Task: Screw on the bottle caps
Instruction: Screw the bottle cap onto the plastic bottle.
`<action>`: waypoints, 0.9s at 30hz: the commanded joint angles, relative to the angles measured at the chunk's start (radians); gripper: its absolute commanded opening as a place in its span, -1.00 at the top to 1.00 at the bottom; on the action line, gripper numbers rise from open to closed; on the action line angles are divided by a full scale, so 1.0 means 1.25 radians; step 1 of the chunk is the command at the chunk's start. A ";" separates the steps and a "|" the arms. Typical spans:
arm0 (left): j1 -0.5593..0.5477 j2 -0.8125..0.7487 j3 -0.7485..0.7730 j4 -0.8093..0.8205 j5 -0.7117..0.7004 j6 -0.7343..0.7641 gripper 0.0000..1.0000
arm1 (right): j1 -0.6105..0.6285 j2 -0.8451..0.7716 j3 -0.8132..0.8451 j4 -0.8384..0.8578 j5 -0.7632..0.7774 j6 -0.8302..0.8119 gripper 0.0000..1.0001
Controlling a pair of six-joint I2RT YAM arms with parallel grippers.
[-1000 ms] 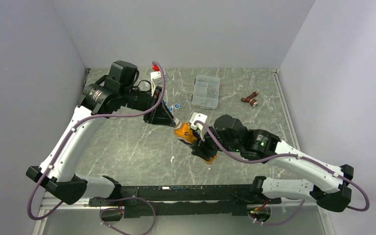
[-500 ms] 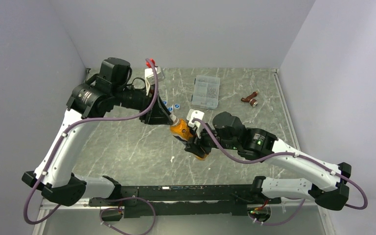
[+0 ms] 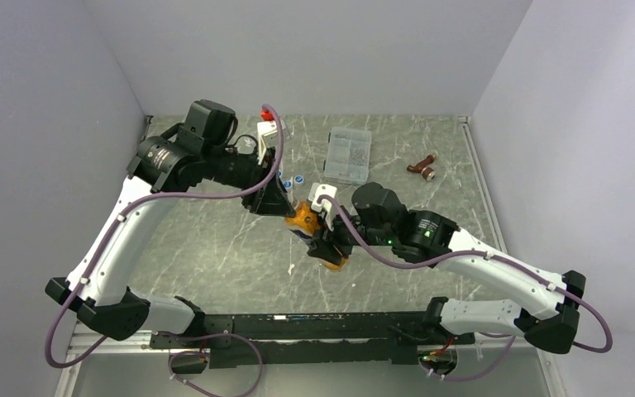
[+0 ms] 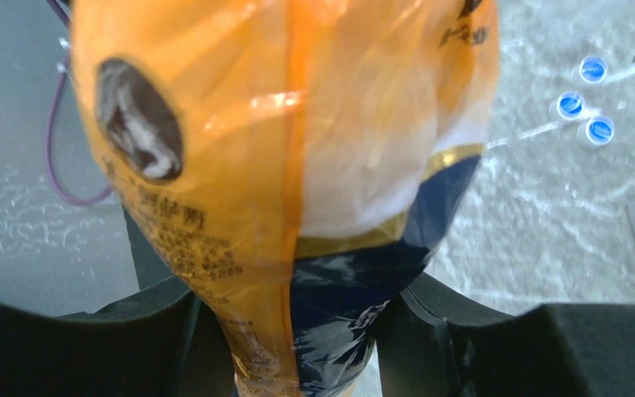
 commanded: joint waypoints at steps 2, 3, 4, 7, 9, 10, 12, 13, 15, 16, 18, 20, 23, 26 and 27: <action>-0.021 0.007 0.019 -0.042 -0.014 0.015 -0.08 | -0.012 -0.027 0.034 0.232 -0.057 -0.014 0.57; -0.021 0.007 0.023 -0.040 -0.018 0.014 -0.16 | -0.011 -0.026 0.032 0.236 -0.057 -0.014 0.57; -0.021 0.005 0.028 -0.036 -0.024 0.010 -0.24 | -0.011 -0.025 0.032 0.239 -0.055 -0.014 0.57; -0.021 -0.006 0.039 -0.016 -0.038 -0.001 -0.46 | -0.012 -0.023 0.028 0.249 -0.051 -0.010 0.57; -0.021 -0.007 0.050 -0.009 -0.050 -0.006 -0.51 | -0.012 -0.023 0.025 0.251 -0.054 -0.009 0.57; -0.021 -0.005 0.058 -0.009 -0.057 -0.008 -0.51 | -0.012 -0.021 0.024 0.250 -0.055 -0.008 0.57; -0.021 0.000 0.071 -0.009 -0.069 -0.010 -0.51 | -0.012 -0.019 0.022 0.248 -0.057 -0.005 0.57; -0.021 0.001 0.075 -0.009 -0.072 -0.010 -0.52 | -0.012 -0.019 0.020 0.249 -0.057 -0.004 0.58; -0.021 0.003 0.080 -0.003 -0.080 -0.014 -0.52 | -0.012 -0.023 0.012 0.256 -0.056 0.001 0.57; -0.021 0.003 0.080 0.000 -0.084 -0.016 -0.52 | -0.012 -0.024 0.007 0.259 -0.054 0.004 0.57; -0.020 0.002 0.082 0.005 -0.095 -0.019 -0.53 | -0.012 -0.024 0.003 0.262 -0.054 0.007 0.57; -0.020 0.003 0.090 0.006 -0.104 -0.022 -0.52 | -0.012 -0.024 -0.003 0.265 -0.054 0.011 0.57; -0.019 0.005 0.103 0.004 -0.123 -0.025 -0.52 | -0.012 -0.025 -0.011 0.273 -0.054 0.019 0.57; -0.019 0.006 0.112 0.000 -0.134 -0.025 -0.51 | -0.012 -0.022 -0.015 0.275 -0.051 0.021 0.57; -0.019 0.006 0.114 0.000 -0.142 -0.026 -0.51 | -0.012 -0.022 -0.015 0.275 -0.051 0.021 0.58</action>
